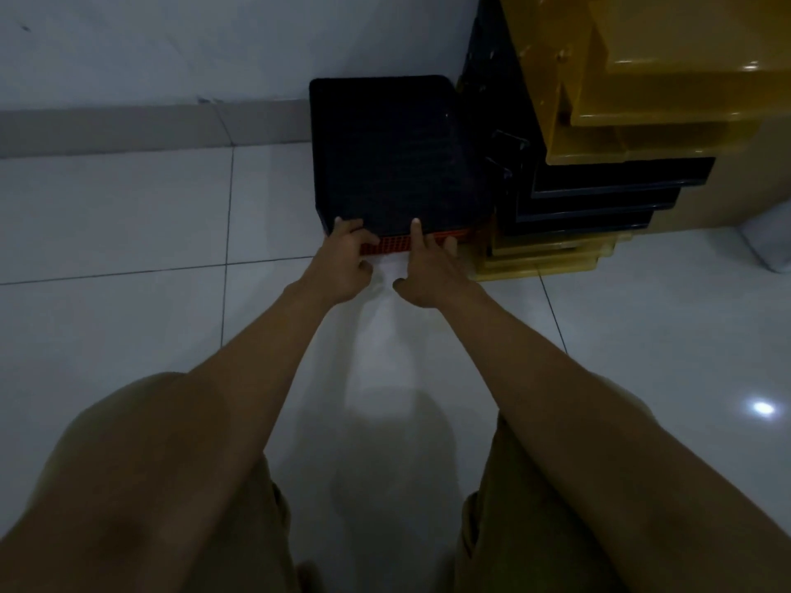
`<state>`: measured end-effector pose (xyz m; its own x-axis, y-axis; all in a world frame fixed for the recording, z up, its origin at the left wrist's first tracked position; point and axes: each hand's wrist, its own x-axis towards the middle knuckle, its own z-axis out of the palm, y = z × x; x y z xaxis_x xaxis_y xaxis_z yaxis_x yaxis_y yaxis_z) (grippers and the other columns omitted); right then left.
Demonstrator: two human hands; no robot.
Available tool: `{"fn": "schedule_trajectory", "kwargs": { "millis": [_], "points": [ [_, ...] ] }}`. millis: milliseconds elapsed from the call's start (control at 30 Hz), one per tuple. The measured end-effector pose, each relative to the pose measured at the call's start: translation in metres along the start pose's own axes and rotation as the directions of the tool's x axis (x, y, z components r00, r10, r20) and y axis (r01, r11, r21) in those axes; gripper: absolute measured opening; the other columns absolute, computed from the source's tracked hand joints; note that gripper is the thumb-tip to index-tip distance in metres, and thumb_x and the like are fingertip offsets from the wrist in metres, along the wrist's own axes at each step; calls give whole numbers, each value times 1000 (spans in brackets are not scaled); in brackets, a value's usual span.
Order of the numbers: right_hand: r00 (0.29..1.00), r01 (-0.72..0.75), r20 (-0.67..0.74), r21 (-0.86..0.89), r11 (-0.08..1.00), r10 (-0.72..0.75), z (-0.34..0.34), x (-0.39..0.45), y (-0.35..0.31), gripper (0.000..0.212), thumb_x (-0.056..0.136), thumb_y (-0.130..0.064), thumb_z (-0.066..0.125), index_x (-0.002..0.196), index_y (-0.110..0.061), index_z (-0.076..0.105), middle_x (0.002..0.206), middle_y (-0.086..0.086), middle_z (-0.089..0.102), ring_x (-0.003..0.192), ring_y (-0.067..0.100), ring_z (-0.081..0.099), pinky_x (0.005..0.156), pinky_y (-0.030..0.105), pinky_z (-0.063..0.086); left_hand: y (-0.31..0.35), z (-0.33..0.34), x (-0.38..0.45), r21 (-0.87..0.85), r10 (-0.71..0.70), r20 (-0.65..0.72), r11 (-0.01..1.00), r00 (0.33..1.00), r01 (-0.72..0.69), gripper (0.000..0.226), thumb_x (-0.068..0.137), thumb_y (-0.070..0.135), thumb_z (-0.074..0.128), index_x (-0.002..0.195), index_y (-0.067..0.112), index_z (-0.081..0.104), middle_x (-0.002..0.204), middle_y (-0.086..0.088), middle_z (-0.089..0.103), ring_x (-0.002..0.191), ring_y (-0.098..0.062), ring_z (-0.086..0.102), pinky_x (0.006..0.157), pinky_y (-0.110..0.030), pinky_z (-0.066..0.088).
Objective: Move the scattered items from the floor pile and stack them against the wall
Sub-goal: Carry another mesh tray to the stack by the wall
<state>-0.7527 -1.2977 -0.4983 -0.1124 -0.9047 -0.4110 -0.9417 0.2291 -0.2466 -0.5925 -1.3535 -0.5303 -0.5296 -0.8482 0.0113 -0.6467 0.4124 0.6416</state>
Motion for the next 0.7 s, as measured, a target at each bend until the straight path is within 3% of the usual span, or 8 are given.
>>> {"fn": "schedule_trajectory", "kwargs": {
  "millis": [100,200,267,400,567,700],
  "points": [
    [999,-48,-11,-115,992,47,-3,4,-8,103,89,-51,55,153,-10,-15,153,14,24,139,38,14,107,45,31,-6,0,7,24,-16,45,1000,999,15,42,82,-1,61,124,3,59,143,-24,36,139,-40,27,118,-50,18],
    [995,-97,-12,-180,979,97,-3,6,-15,103,88,-49,55,153,-8,-14,149,17,29,136,37,17,102,45,34,-9,1,12,-15,3,10,1000,1000,-3,37,79,-4,62,115,3,63,138,-25,40,134,-38,34,113,-52,26],
    [995,-103,-17,-166,981,102,-2,8,-18,104,88,-50,55,152,-4,-13,148,18,31,136,37,17,101,43,36,-12,2,13,-39,8,-9,999,1000,-8,36,78,-5,62,113,5,64,138,-23,41,134,-36,35,115,-52,24],
    [995,-72,-70,-48,996,69,-1,11,-17,100,89,-51,53,153,0,-5,138,16,44,133,36,23,100,43,38,-16,4,15,-56,26,-21,998,999,-28,37,78,-5,60,113,6,62,140,-24,41,140,-34,28,121,-46,4],
    [953,-71,-301,-66,995,47,5,14,-16,86,89,-47,54,152,-3,15,121,14,58,126,33,34,94,42,36,-15,3,19,-73,53,-71,996,996,-58,28,76,-2,58,102,6,63,139,-23,43,139,-35,31,121,-45,1],
    [969,-89,-240,-141,986,53,-4,19,-14,81,90,-48,51,152,-8,18,127,12,56,129,33,30,99,46,31,-17,3,26,-83,-30,-43,996,999,27,30,77,1,59,100,21,60,147,-19,36,145,-36,17,119,-55,0]
  ]
}}
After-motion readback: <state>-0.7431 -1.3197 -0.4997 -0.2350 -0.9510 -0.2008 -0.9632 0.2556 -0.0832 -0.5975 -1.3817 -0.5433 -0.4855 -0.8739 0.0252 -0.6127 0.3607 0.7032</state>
